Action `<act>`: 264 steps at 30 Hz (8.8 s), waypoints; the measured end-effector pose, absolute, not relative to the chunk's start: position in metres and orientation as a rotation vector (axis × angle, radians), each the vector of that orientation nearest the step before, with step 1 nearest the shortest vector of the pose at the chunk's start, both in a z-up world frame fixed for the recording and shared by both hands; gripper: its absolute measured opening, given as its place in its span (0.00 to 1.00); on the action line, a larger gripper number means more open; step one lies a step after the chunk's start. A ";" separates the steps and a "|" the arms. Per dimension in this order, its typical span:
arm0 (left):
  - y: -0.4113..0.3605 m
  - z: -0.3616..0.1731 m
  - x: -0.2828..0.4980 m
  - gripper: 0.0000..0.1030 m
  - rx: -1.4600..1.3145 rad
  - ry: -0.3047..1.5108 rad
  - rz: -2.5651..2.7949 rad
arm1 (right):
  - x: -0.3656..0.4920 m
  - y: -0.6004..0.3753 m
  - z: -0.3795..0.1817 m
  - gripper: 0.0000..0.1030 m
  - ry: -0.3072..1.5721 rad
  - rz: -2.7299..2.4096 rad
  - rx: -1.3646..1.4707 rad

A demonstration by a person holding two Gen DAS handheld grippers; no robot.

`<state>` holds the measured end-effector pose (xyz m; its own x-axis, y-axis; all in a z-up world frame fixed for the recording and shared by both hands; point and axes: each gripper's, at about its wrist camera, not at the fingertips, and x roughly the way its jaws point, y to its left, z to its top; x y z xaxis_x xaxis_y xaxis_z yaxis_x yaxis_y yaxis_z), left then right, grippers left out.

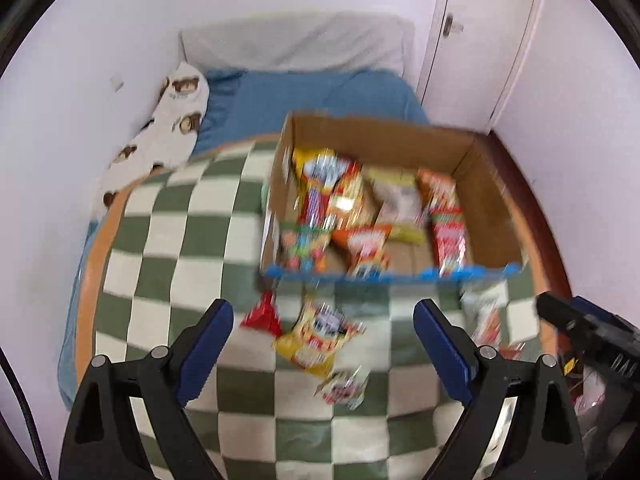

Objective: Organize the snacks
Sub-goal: 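Grasp the yellow panda bag with left tool while right tool grasps the white pastry bag, then carry both bags into the box and open both tools to release them, then grasp the clear seed packet with left tool while right tool grasps the nitz oat bag, then carry both packets into the box and open both tools to drop them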

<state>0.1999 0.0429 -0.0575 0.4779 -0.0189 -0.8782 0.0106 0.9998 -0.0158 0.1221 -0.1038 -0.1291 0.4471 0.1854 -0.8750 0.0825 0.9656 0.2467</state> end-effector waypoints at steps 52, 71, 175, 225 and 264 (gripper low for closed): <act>0.094 -0.278 0.150 0.59 -0.062 1.621 0.006 | 0.042 -0.077 -0.378 0.61 1.677 0.111 0.114; 0.088 -0.269 0.174 0.66 -0.041 1.598 0.020 | 0.042 -0.090 -0.390 0.63 1.703 0.073 0.204; 0.017 -0.009 0.217 0.98 0.023 0.953 -0.131 | 0.121 -0.094 -0.090 0.96 0.949 0.053 0.083; 0.019 -0.277 0.176 0.36 -0.255 1.615 -0.081 | 0.095 -0.126 -0.351 0.52 1.543 0.134 0.254; 0.012 -0.260 0.179 0.51 -0.320 1.600 -0.095 | 0.076 -0.102 -0.357 0.48 1.552 0.137 0.235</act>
